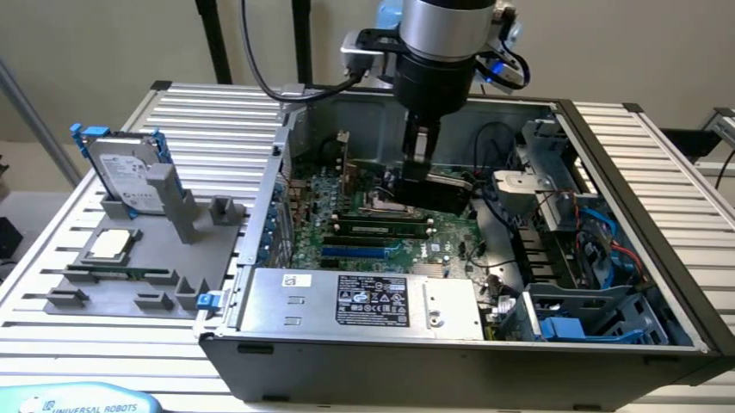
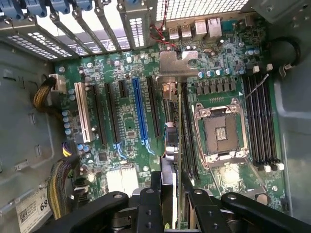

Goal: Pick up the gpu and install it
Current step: 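Insert the gpu into the slot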

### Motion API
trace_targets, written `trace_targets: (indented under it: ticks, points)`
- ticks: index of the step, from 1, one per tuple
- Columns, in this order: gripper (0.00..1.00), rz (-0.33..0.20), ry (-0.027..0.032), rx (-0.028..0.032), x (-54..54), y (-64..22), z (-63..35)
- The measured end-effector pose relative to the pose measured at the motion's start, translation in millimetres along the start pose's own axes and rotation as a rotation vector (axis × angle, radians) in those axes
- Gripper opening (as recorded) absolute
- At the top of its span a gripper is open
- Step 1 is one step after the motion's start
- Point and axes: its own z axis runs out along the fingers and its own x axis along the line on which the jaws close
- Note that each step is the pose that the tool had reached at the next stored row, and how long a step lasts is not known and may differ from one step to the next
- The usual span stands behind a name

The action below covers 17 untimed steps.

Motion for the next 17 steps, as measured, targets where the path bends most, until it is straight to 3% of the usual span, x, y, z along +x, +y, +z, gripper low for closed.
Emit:
trace_targets:
  ticks: [2,4,17]
  points:
    - [0.27,-0.005,-0.0016,0.0088,1.0,2.1,1.2]
    - [0.27,-0.007,-0.0019,0.0123,2.5,4.9,2.8]
    - [0.27,-0.05,-0.0034,0.0114,11.5,14.6,17.6]
